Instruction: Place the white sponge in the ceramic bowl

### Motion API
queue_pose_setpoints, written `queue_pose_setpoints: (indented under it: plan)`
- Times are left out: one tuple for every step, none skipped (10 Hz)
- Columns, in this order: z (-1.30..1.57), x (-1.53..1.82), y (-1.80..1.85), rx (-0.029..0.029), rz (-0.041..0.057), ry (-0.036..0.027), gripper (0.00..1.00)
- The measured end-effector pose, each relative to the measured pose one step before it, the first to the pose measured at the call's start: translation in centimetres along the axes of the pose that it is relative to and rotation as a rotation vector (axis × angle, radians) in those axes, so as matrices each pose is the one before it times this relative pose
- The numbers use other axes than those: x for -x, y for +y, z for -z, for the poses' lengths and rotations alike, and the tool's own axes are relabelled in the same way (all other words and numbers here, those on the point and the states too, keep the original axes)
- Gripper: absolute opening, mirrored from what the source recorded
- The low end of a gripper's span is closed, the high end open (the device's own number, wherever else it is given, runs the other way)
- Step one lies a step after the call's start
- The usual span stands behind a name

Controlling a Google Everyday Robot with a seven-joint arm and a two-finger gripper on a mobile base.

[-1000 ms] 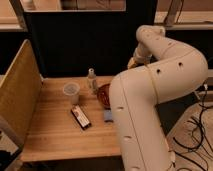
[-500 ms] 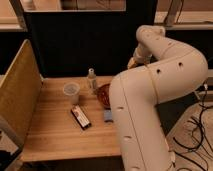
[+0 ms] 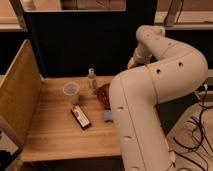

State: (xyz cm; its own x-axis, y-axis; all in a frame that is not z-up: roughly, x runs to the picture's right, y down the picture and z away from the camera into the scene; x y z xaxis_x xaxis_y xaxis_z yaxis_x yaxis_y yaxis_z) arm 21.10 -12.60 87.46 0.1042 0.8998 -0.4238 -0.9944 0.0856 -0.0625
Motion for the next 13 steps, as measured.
queue_pose_setpoints:
  plan:
    - [0.302,-0.127,0.228,0.00712,0.00819,-0.01825,0.63]
    - [0.139,-0.310,0.174,0.00706,0.00755,-0.01095,0.63]
    - [0.298,-0.767,0.409,0.01551,0.01302,-0.01859,0.63]
    - [0.303,-1.312,0.499,0.01822,0.01427,-0.01880,0.63]
    - [0.429,-1.921,0.638,0.01979,0.01595,-0.01830,0.63]
    - [0.393,-2.674,0.581,0.01737,0.01267,-0.00822,0.63]
    - [0.365,-2.378,0.405,0.00942,0.01197,-0.00219,0.63]
    - [0.334,-3.523,0.614,0.00743,0.02325,0.00871,0.63]
    - [0.101,-2.706,0.816,0.00409,0.02676,0.01173,0.63]
    - [-0.053,-1.527,0.605,0.00020,0.02004,0.00896,0.63]
    - [-0.135,-1.655,1.060,0.00084,0.03256,0.00997,0.63]
    - [-0.141,-0.900,1.517,0.00867,0.03429,0.00362,0.63]
    - [-0.116,-0.177,1.514,0.01291,0.02783,0.00004,0.63]
